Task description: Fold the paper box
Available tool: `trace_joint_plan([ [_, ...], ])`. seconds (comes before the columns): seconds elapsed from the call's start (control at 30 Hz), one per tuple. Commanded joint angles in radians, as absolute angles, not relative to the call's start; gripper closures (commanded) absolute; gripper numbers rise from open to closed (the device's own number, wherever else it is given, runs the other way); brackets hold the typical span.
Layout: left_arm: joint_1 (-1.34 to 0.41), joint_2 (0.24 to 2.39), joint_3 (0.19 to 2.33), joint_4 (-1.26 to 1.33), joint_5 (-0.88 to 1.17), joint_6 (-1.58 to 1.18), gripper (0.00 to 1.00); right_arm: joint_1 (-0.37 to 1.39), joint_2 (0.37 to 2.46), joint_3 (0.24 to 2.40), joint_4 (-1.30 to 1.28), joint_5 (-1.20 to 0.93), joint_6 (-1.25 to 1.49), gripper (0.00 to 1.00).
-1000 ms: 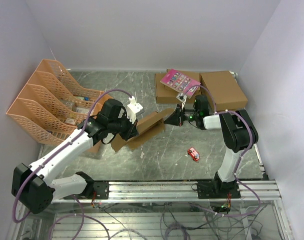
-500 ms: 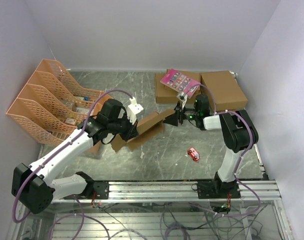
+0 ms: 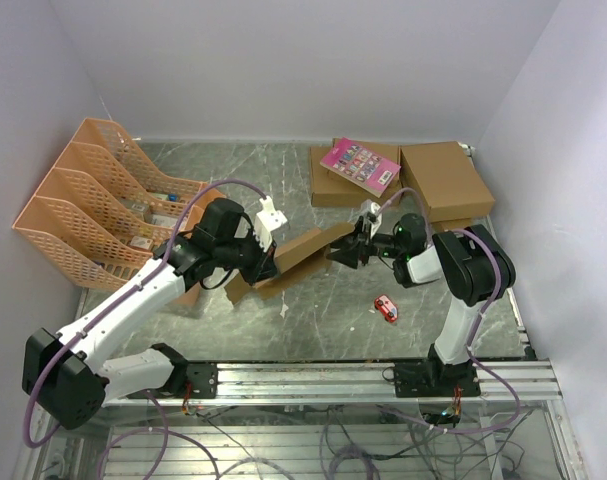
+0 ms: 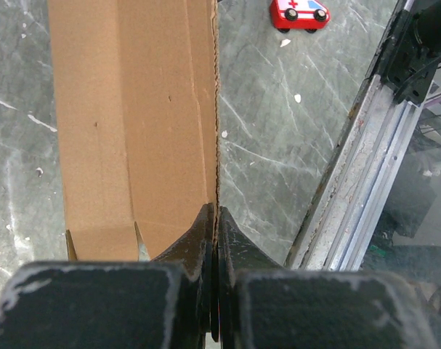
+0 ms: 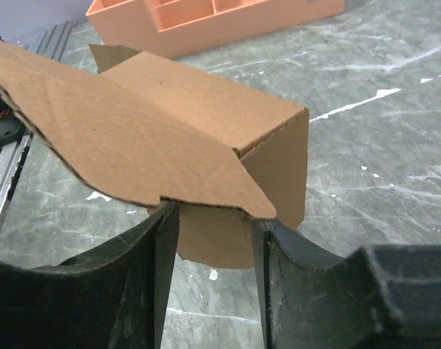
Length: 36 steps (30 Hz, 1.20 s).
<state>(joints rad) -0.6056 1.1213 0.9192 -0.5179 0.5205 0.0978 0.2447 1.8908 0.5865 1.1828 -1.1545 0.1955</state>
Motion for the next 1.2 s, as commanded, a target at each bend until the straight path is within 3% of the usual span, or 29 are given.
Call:
trace_joint_plan([
  [0.0, -0.601, 1.116, 0.930, -0.517, 0.587, 0.106, 0.93, 0.259, 1.895, 0.547, 1.399, -1.107, 0.211, 0.58],
  [0.4, -0.597, 1.145, 0.976, -0.543, 0.609, 0.087, 0.93, 0.272, 1.883, 0.486, 1.441, -0.999, 0.115, 0.62],
  [0.6, -0.569, 1.172, 0.985, -0.554, 0.632, 0.087, 0.93, 0.273, 1.955, 0.434, 1.698, -0.936, 0.190, 0.62],
  [0.93, -0.535, 1.209, 0.987, -0.555, 0.689, 0.093, 0.93, 0.293, 1.981, 0.440, 1.707, -0.838, 0.191, 0.63],
  [1.17, -0.510, 1.227, 0.984, -0.546, 0.738, 0.092, 0.93, 0.312, 2.012, 0.462, 1.721, -0.830, 0.211, 0.70],
])
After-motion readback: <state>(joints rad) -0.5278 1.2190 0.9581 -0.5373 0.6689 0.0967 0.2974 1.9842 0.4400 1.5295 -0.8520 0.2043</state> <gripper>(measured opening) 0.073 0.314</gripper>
